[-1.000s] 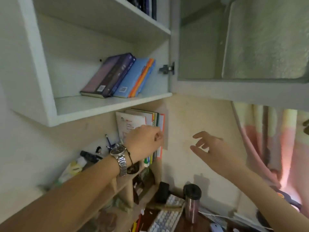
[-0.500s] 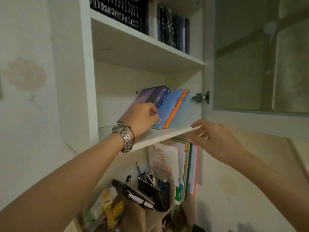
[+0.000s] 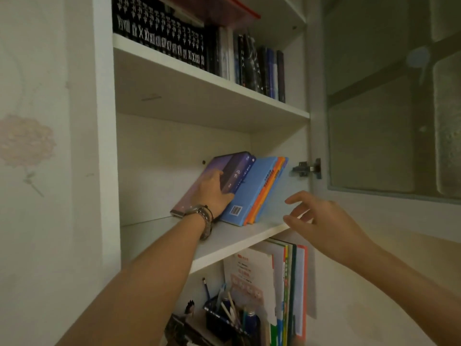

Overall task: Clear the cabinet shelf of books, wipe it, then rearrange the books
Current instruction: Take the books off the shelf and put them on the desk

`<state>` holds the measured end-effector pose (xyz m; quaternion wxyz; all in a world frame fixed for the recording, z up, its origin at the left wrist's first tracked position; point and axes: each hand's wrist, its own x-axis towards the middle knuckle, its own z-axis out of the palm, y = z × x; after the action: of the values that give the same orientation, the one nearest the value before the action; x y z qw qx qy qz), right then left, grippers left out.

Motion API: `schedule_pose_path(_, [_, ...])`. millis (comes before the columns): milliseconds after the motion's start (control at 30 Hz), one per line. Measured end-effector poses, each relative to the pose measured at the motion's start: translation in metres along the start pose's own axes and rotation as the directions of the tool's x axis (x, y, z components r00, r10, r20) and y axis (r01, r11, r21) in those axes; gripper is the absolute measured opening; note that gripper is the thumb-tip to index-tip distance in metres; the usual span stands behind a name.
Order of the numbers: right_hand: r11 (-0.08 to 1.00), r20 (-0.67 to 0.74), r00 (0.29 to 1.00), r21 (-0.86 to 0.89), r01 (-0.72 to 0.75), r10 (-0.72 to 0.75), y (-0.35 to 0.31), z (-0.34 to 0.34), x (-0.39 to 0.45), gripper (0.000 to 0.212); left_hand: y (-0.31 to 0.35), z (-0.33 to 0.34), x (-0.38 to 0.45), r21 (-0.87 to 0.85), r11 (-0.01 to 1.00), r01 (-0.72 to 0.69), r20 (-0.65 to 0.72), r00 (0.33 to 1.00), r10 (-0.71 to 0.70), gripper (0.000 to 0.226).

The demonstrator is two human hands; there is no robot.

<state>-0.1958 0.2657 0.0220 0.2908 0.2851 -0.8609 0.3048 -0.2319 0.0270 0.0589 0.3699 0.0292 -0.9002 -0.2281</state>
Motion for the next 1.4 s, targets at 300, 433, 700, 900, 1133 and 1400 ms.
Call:
schedule_pose_path(300, [0.996,0.013,0.998,0.075,0.054,-0.055,0.01,0.027,0.016,0.03,-0.026,0.009,0.013,0.191,0.981,-0.034,0.051,0.998,0.025,0.066])
schedule_pose_path(433, [0.993,0.017,0.998,0.11,0.054,-0.056,0.01,0.034,0.019,0.03,-0.028,0.009,0.015,0.221,0.974,-0.052,0.063,0.997,0.039,0.067])
schedule_pose_path(700, [0.985,0.008,0.999,0.163,0.047,-0.049,0.009,0.027,0.005,0.028,-0.018,-0.006,0.0,0.151,0.985,-0.085,0.049,0.996,0.078,0.064])
schedule_pose_path(900, [0.984,-0.005,0.999,0.173,0.04,-0.039,0.009,0.01,-0.008,0.031,0.002,-0.021,-0.026,0.121,0.987,-0.107,-0.015,0.994,0.11,0.056])
schedule_pose_path(1133, [0.967,0.005,0.999,0.249,0.046,-0.049,-0.003,0.008,-0.016,0.029,0.02,-0.045,-0.063,0.109,0.982,-0.155,-0.15,0.974,0.17,0.052])
schedule_pose_path(1400, [0.93,0.012,0.995,0.359,0.086,-0.097,-0.03,0.024,-0.017,0.036,0.035,-0.074,-0.1,0.118,0.951,-0.285,-0.252,0.918,0.306,0.051])
